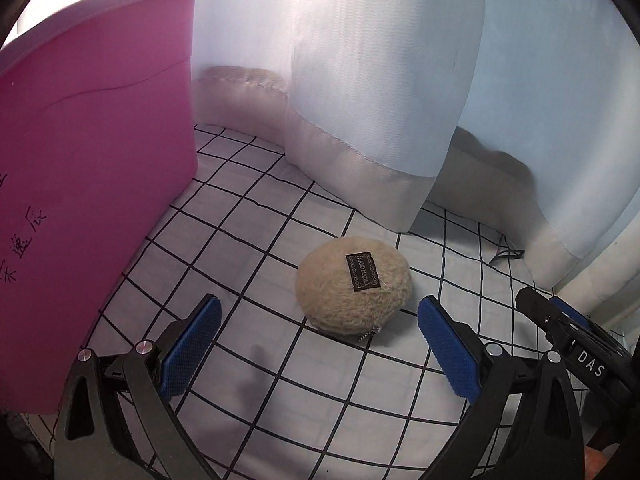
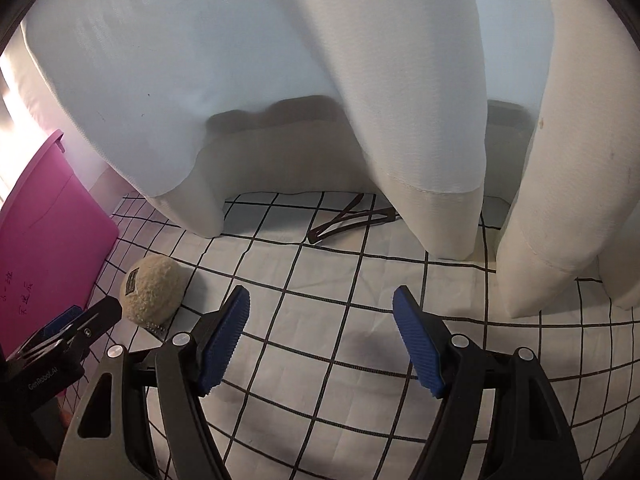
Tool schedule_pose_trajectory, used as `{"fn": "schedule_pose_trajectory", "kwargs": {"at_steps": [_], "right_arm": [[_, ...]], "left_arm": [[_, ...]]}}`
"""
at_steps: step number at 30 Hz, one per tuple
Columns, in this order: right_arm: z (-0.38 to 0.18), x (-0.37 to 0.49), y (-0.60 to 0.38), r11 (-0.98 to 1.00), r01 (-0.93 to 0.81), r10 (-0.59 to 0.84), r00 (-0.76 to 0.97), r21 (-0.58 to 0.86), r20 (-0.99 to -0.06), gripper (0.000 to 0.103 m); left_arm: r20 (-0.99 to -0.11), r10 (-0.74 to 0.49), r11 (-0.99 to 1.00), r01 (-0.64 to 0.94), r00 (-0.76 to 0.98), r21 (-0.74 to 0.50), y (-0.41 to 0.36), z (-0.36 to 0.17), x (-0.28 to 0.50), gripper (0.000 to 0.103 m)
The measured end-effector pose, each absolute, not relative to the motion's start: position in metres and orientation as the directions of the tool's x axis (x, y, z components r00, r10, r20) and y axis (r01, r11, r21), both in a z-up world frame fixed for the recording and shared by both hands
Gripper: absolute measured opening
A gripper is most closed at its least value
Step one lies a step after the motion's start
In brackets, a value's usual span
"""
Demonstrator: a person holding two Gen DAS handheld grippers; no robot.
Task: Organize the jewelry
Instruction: 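Grasp the beige fuzzy puff with the left tool while the right tool grasps the thin dark hairpin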
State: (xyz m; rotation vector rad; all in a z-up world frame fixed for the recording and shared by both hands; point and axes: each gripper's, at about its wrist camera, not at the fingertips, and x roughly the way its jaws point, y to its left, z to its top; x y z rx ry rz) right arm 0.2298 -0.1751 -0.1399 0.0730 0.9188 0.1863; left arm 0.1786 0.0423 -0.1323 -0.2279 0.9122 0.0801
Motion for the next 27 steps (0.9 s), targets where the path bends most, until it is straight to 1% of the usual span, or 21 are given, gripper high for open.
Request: {"fn": "schedule_pose_trajectory", "kwargs": {"at_steps": [4,11,18,27], "right_arm": [[-0.151,0.243,-0.170,0.991,-0.077,0.133,0.600,0.108,-0.789,0.071],[-0.159,0.259,-0.163,0.998,-0.002,0.049,0.605,0.059,-0.795,0.071],[-0.162,0.274,-0.159,0.998,0.033,0.017,0.611,0.047,-0.792,0.071],[-0.171,0.297,-0.140,0.998,0.054,-0.056,0.611,-0.029,-0.790,0.071]], "left_arm": [[-0.789,0.002,0.974,-0.179,0.615,-0.138,0.042,-0.144,0.186,0.097],[-0.792,-0.023,0.979,-0.145,0.610,-0.140,0.042,-0.151,0.194,0.097],[-0.784,-0.043,0.980,-0.125,0.619,-0.152,0.041,-0.154,0.198,0.097],[-0.778,-0.078,0.978,-0.102,0.623,-0.180,0.040,-0.160,0.213,0.097]]}}
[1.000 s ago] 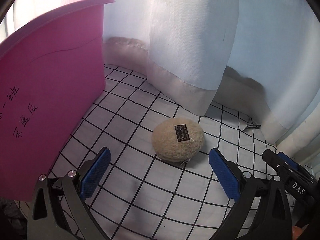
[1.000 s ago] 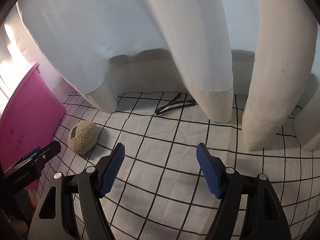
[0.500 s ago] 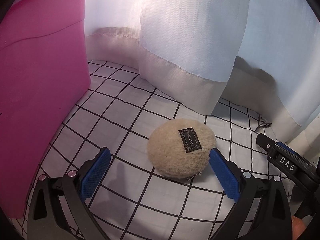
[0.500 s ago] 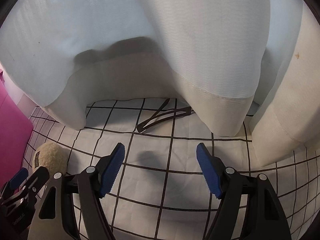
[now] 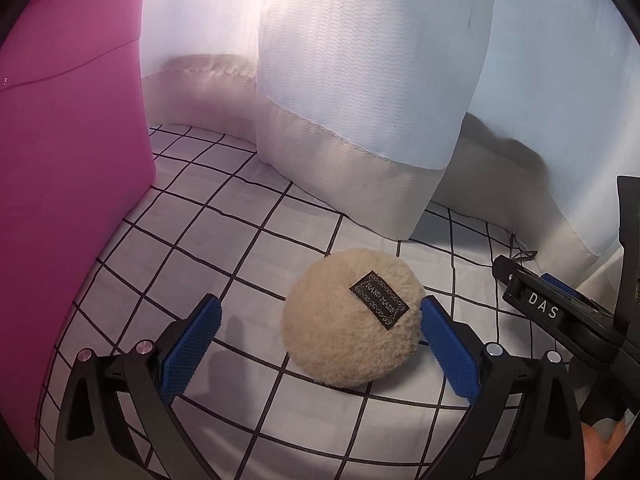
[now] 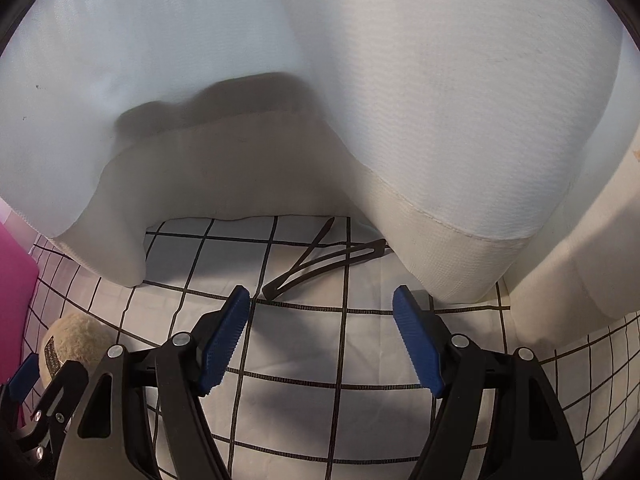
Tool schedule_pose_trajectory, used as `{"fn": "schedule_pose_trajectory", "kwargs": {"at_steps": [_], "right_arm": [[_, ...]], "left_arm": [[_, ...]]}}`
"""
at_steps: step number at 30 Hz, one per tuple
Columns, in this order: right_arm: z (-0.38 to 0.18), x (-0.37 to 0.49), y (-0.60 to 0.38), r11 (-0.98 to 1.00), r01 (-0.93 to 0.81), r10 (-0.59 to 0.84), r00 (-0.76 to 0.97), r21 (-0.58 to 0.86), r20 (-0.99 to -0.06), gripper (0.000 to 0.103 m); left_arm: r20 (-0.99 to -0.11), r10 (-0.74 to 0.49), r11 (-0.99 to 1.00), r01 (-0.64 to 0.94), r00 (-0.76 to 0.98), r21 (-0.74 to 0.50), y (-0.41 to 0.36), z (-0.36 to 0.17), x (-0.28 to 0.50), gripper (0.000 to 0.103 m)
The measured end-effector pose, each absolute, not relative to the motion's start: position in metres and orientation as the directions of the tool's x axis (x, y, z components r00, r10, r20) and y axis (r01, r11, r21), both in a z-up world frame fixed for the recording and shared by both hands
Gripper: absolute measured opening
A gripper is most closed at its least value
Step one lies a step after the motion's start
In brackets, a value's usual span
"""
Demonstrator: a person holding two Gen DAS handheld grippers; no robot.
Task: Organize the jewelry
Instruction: 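Grasp the beige fuzzy puff with the left tool while the right tool grasps the thin dark hairpin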
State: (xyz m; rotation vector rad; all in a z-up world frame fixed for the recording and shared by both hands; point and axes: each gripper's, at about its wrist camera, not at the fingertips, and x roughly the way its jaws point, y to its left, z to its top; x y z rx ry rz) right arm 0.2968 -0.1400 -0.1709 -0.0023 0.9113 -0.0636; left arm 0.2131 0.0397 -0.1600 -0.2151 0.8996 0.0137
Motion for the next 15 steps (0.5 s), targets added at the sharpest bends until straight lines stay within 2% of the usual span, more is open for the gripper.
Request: {"fn": "schedule_pose_trajectory", "kwargs": {"at_steps": [5,11,15], "right_arm": [[-0.174,0.304,-0.135,0.997,0.049,-0.077,0.624,-0.059,-0.777,0.071],[-0.176,0.305,-0.127,0.997,0.044,-0.074,0.631,-0.060,-0.772,0.070],[-0.174,0.300,-0.123,0.997,0.032,-0.070,0.642,-0.064,-0.763,0.056]], "left_arm": [[-0.790,-0.121,0.969,-0.100,0.601,-0.225,0.040,-0.170,0.224,0.097],[-0.796,-0.066,0.984,-0.094,0.601,-0.153,0.029,-0.173,0.232,0.097],[-0.807,-0.019,0.990,-0.101,0.590,-0.097,0.021,-0.174,0.236,0.095]]}}
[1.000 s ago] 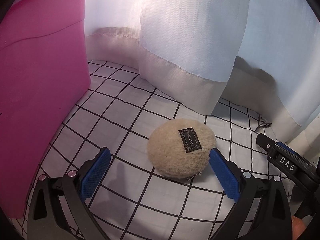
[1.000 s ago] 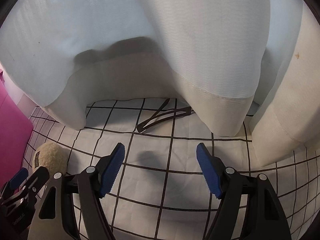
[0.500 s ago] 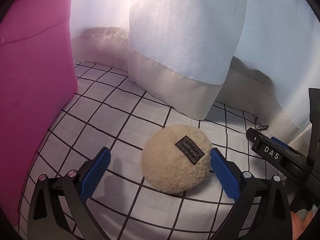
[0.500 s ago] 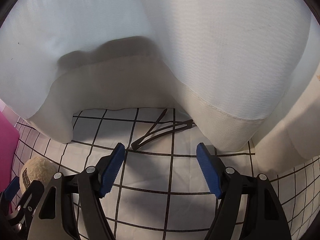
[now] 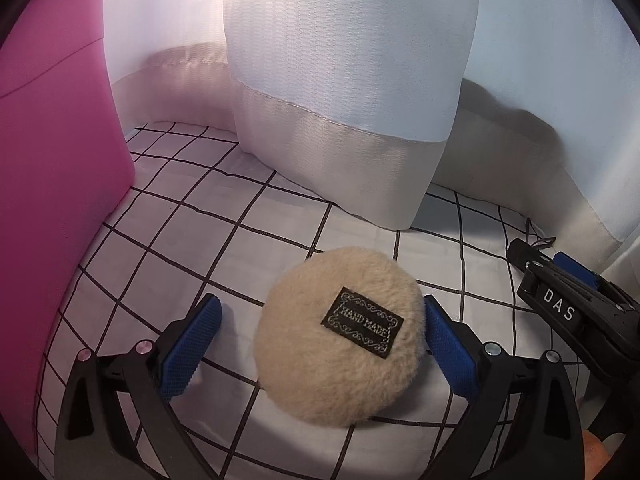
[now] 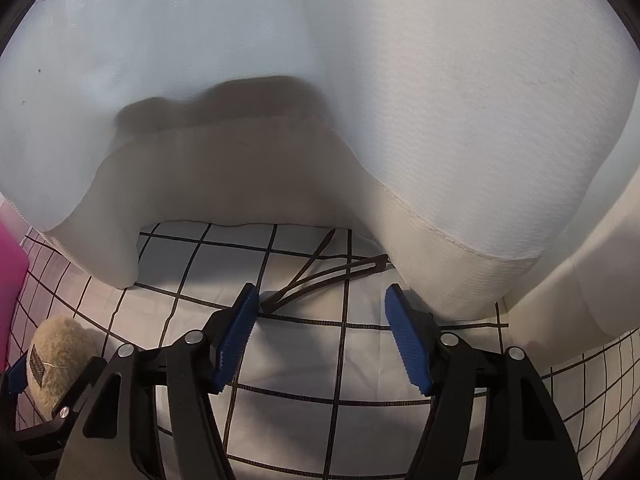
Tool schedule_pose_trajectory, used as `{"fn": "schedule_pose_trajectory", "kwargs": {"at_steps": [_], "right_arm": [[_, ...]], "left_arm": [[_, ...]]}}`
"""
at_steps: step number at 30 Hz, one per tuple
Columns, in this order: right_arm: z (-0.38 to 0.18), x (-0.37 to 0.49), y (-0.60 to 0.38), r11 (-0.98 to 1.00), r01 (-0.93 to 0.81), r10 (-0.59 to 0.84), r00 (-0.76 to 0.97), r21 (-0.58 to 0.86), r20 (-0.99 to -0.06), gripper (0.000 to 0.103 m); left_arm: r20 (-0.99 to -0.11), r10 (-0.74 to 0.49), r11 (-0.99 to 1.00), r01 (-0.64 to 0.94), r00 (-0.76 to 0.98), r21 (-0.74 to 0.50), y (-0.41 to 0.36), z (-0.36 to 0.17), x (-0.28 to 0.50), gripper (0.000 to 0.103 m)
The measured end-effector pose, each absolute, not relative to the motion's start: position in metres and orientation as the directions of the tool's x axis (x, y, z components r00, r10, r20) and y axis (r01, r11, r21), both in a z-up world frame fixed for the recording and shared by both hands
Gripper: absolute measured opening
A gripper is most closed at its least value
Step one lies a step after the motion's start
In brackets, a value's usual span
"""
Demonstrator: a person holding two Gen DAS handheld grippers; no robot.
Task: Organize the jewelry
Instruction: 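Grasp the beige fuzzy puff with the left tool while the right tool grasps the thin dark hairpin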
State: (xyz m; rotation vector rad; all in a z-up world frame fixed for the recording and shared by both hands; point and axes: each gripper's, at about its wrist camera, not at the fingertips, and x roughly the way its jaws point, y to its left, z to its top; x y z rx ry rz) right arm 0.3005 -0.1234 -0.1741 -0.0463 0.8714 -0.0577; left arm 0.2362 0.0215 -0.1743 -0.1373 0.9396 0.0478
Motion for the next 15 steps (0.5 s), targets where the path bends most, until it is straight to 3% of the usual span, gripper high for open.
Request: {"fn": "schedule_pose_trajectory", "kwargs": {"at_steps": [5,9,15], "right_arm": [[-0.171,0.296,-0.121,0.997,0.021,-0.065,0.647,-0.068,-0.760,0.046],[-0.171,0.293,-0.117,0.997,0.012,-0.062,0.651,-0.071,-0.757,0.023],[-0.172,0.284,-0.121,0.999,-0.002,-0.026,0.656,-0.037,-0.754,0.008]], "left_arm": [[-0.807,0.042,0.990,-0.134,0.589,-0.046,0.022,-0.172,0.234,0.081],[-0.800,0.044,0.991,-0.127,0.599,-0.041,0.022,-0.169,0.230,0.061],[-0.795,0.019,0.987,-0.139,0.606,-0.083,0.028,-0.163,0.222,0.054]]}}
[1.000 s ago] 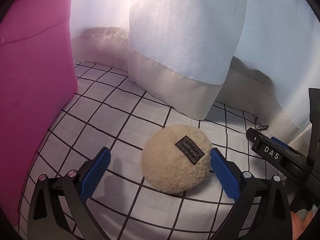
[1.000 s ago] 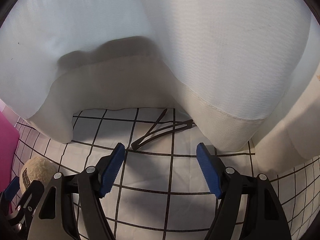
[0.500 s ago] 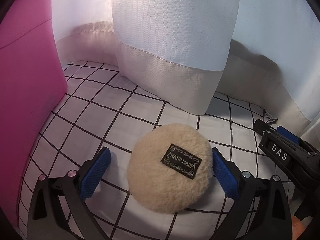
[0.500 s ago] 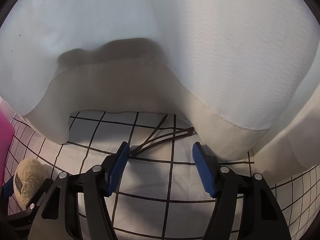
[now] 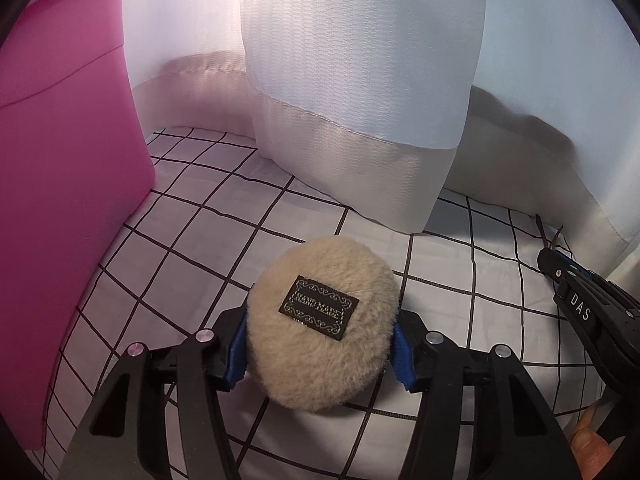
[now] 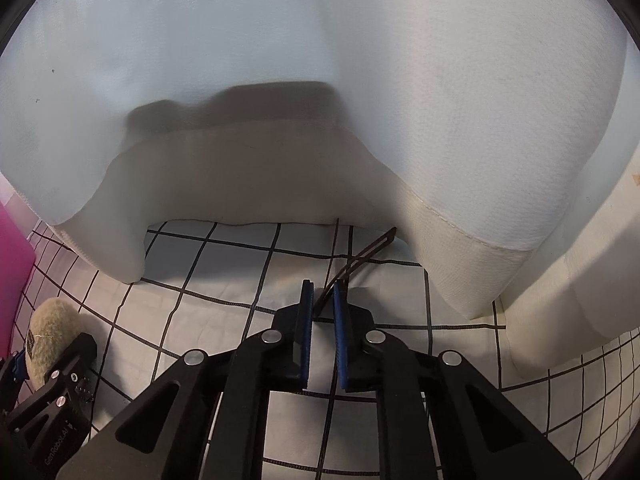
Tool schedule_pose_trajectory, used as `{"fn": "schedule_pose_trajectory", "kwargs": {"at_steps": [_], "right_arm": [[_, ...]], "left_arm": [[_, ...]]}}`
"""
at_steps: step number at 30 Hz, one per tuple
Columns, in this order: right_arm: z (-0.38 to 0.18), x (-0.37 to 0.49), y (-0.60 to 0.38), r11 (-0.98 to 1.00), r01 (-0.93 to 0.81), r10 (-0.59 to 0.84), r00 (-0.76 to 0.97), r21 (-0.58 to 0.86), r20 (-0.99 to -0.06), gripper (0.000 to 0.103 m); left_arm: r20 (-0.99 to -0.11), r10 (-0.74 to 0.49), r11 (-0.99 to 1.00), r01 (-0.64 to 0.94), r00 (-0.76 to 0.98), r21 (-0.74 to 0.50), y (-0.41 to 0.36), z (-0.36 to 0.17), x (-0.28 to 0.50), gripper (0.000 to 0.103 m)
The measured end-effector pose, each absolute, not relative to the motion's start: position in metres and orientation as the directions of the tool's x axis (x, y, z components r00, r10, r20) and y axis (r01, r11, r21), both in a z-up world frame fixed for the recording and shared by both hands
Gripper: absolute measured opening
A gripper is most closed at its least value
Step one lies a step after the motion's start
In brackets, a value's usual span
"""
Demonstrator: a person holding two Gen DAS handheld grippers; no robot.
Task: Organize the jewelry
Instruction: 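Grasp the beige fuzzy puff with the left tool while the right tool grasps the thin dark hairpin, then carry the puff and hairpin into the pink tub and open both tools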
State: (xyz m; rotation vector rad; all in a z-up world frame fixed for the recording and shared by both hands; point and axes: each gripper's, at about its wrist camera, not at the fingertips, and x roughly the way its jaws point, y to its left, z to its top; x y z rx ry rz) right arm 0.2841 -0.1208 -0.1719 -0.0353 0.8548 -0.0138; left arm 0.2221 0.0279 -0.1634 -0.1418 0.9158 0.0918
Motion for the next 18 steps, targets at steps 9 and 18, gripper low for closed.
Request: {"fn": "schedule_pose_trajectory", "kwargs": {"at_steps": [9,18], "right_arm": [[-0.171,0.267,-0.110,0.998,-0.061,0.022,0.669,-0.025,-0.743,0.004],[-0.168,0.218,-0.093,0.989,-0.140,0.127,0.652,0.046,-0.748,0.004]], "left_arm": [[-0.785,0.001,0.975,-0.174,0.619,-0.136,0.040,-0.154,0.206,0.054],[-0.787,0.010,0.973,-0.186,0.617,-0.134,0.044,-0.147,0.191,0.054]]}}
